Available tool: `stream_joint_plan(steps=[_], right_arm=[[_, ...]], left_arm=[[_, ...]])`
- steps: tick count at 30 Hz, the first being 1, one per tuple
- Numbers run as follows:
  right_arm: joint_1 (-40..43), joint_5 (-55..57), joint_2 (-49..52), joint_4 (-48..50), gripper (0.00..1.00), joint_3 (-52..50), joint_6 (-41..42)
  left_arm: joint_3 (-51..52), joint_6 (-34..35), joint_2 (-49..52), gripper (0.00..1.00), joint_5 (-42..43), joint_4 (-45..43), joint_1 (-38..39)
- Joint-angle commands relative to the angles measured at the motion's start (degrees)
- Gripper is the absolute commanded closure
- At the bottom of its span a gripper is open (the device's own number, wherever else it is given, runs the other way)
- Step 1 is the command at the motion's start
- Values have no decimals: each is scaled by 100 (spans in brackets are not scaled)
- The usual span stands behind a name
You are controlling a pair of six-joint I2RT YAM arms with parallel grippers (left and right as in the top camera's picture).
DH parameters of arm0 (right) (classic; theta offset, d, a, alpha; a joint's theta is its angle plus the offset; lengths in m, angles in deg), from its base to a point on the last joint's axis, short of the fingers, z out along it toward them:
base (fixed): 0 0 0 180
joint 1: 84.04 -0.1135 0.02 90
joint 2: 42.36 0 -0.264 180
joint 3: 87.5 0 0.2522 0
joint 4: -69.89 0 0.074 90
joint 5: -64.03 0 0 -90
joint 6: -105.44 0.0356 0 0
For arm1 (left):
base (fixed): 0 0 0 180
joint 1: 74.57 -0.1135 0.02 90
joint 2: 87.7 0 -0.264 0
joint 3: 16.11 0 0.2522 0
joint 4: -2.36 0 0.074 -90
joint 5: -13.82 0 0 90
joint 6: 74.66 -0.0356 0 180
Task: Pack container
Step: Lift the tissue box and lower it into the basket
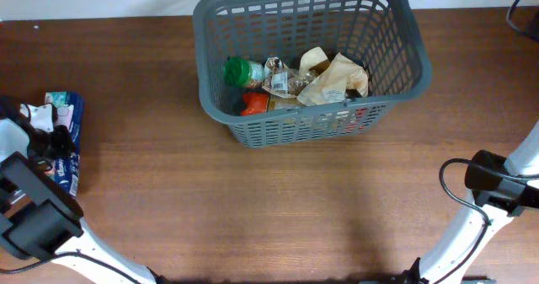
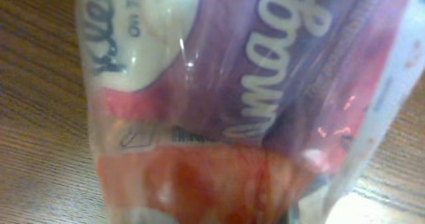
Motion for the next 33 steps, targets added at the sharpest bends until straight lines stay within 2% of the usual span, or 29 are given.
stream_joint_plan(steps=[1,8,17,23,33], right_arm=[[9,87,-66,-33,1,81,28],[9,87,-66,-33,1,81,28],[9,87,-66,-33,1,81,28],[9,87,-66,-33,1,81,26],[9,87,-66,-33,1,81,28]], left_arm=[[-249,804,136,98,236,114,50],[-1366,955,-129,98,2275,614,157],[-2750,1012,-970,98,3296,890,896],[-3338,988,-1655,98,3486,654,2229],[-3679,680,-1932,98,3477,-586,4848]])
